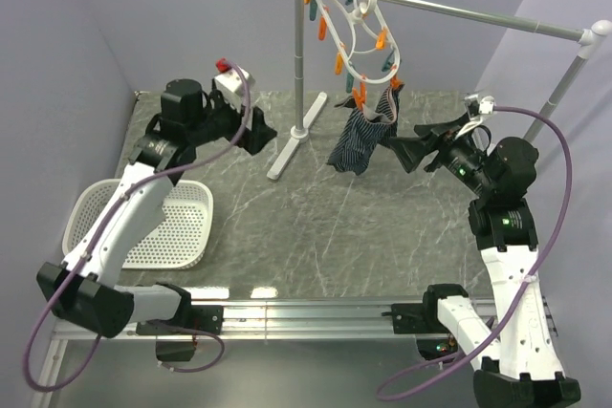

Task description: Clip the underwear to the hanger

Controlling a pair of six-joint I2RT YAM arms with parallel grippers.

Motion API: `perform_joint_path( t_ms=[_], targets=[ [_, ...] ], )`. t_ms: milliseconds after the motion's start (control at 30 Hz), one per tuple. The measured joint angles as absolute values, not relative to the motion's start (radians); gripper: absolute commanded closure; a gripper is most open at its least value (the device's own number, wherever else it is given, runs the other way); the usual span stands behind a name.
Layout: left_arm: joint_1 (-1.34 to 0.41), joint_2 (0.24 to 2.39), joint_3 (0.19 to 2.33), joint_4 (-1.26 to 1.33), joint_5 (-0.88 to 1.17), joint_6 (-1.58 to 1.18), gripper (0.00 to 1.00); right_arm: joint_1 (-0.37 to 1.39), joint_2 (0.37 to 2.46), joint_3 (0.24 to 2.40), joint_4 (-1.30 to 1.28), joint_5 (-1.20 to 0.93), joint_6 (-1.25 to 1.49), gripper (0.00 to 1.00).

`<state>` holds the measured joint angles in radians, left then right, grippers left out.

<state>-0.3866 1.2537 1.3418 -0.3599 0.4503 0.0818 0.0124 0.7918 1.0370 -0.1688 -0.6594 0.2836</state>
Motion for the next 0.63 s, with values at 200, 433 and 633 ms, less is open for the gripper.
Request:
perform_joint_path(
  t_ms=[200,433,633],
  targets=[
    [-0.249,1.359,1.382,-0.485,0.387,-0.075,0.01,-0.037,0.777,0.983,-0.264,-0.648,0.209,0.07],
    [-0.207,1.355,1.299,-0.492,0.331,-0.148,0.01,-0.078,0.775,0.904,-0.343,-0.629,0.142,0.05],
    [-0.208,1.354,1.278,-0.490,0.296,-0.155,0.01,-0.080,0.774,0.890,-0.352,-0.622,0.132,0.04]
  ],
)
